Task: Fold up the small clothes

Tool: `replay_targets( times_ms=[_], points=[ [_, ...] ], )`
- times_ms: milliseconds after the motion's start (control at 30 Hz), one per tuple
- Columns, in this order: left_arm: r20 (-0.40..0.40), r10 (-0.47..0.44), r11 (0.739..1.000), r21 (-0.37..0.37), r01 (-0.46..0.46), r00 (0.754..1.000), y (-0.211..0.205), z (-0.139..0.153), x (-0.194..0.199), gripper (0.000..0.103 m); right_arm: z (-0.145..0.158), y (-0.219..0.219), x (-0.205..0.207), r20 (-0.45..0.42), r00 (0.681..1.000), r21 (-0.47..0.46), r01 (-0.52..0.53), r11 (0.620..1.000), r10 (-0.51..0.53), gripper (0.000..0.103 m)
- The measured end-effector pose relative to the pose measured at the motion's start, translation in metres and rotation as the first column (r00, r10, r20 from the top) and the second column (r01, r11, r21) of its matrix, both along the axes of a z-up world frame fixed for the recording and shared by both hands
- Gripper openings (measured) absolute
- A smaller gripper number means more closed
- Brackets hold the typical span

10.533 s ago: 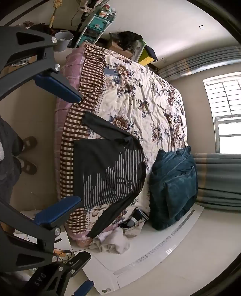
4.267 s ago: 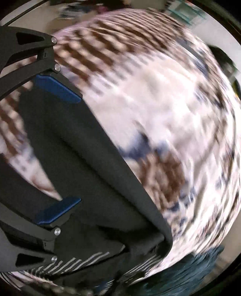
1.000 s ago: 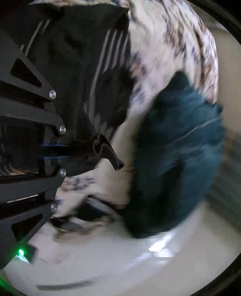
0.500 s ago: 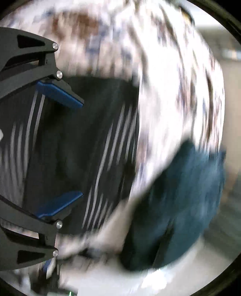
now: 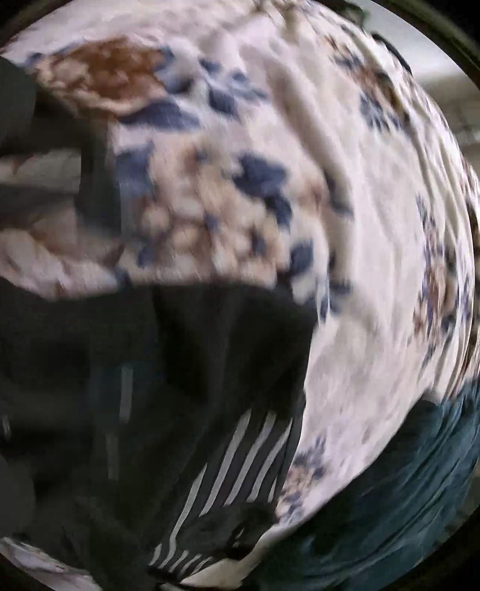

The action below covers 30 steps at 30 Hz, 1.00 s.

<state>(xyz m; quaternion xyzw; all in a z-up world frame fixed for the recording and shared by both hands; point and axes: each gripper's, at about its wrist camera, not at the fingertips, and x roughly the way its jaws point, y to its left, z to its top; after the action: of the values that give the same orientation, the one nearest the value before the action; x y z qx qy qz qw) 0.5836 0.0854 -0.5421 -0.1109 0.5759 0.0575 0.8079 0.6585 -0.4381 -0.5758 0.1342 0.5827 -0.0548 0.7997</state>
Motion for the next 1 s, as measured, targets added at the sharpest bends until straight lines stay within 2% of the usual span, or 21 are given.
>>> replay_targets(
  times_ms=[33, 167, 267, 300, 367, 467, 500, 533, 567, 600, 633, 700, 800, 867, 900, 1000],
  points=[
    [0.003, -0.021, 1.0, 0.004, 0.021, 1.0, -0.001, 0.002, 0.003, 0.008, 0.007, -0.005, -0.002, 0.015, 1.0, 0.002, 0.016, 1.0, -0.016, 0.005],
    [0.013, -0.034, 0.997, -0.072, 0.035, 0.999, 0.016, 0.013, 0.011, 0.007, 0.028, -0.018, -0.007, 0.043, 0.999, -0.02, 0.035, 0.999, -0.034, 0.003],
    [0.007, -0.034, 0.998, -0.045, 0.034, 0.999, 0.036, 0.02, 0.019, 0.004, 0.032, -0.029, -0.01, 0.03, 0.999, -0.053, 0.043, 0.998, -0.041, 0.0],
    [0.007, -0.025, 0.999, -0.027, 0.025, 1.0, 0.046, 0.022, 0.023, 0.003, 0.03, -0.035, -0.009, 0.014, 0.998, -0.045, 0.054, 0.998, -0.053, 0.0],
    [-0.004, -0.006, 0.995, -0.095, 0.006, 1.0, 0.061, 0.023, 0.028, 0.004, 0.02, -0.048, -0.008, -0.042, 0.996, -0.013, 0.073, 0.997, -0.074, 0.0],
    [-0.011, 0.006, 0.988, -0.155, -0.008, 1.0, 0.066, 0.034, 0.026, 0.006, 0.006, -0.053, -0.007, -0.097, 0.992, 0.073, 0.093, 0.993, -0.085, 0.001],
    [-0.002, -0.005, 0.987, -0.159, 0.005, 1.0, 0.06, 0.041, 0.023, 0.012, 0.006, -0.049, -0.004, -0.103, 0.992, 0.094, 0.077, 0.993, -0.067, 0.002],
    [0.006, -0.013, 0.987, -0.159, 0.014, 1.0, 0.051, 0.048, 0.018, 0.024, 0.006, -0.043, 0.0, -0.106, 0.993, 0.091, 0.053, 0.994, -0.043, 0.011],
    [0.016, -0.024, 0.984, -0.178, 0.026, 1.0, 0.042, 0.052, 0.013, 0.032, 0.006, -0.037, 0.004, -0.103, 0.994, 0.087, 0.033, 0.996, -0.024, 0.034],
    [0.021, -0.028, 0.98, -0.197, 0.031, 0.999, 0.034, 0.056, 0.009, 0.045, 0.007, -0.031, 0.01, -0.097, 0.995, 0.094, 0.012, 0.995, -0.003, 0.049],
    [0.016, -0.016, 0.975, -0.221, 0.019, 1.0, 0.019, 0.059, 0.0, 0.051, 0.006, -0.026, 0.015, -0.095, 0.995, 0.105, 0.002, 0.995, 0.008, 0.068],
    [0.006, 0.002, 0.961, -0.277, 0.0, 1.0, 0.0, 0.06, -0.009, 0.051, 0.001, -0.021, 0.021, -0.13, 0.991, 0.138, 0.012, 0.99, 0.006, 0.068],
    [-0.046, 0.074, 0.897, -0.433, -0.086, 0.996, -0.032, 0.047, -0.032, 0.051, -0.002, -0.012, 0.009, -0.171, 0.985, 0.228, 0.068, 0.971, -0.028, 0.068],
    [-0.139, 0.129, 0.825, -0.535, -0.184, 0.982, -0.054, 0.024, -0.041, 0.051, -0.01, -0.006, -0.004, -0.189, 0.98, 0.283, 0.109, 0.953, -0.056, 0.068],
    [-0.185, 0.152, 0.789, -0.569, -0.232, 0.971, -0.062, 0.01, -0.043, 0.051, -0.017, -0.004, -0.01, -0.198, 0.977, 0.291, 0.14, 0.947, -0.083, 0.068],
    [-0.28, 0.212, 0.723, -0.6, -0.343, 0.936, -0.079, -0.026, -0.043, 0.049, -0.041, -0.003, -0.016, -0.19, 0.966, 0.311, 0.229, 0.923, -0.175, 0.068]
  ],
)
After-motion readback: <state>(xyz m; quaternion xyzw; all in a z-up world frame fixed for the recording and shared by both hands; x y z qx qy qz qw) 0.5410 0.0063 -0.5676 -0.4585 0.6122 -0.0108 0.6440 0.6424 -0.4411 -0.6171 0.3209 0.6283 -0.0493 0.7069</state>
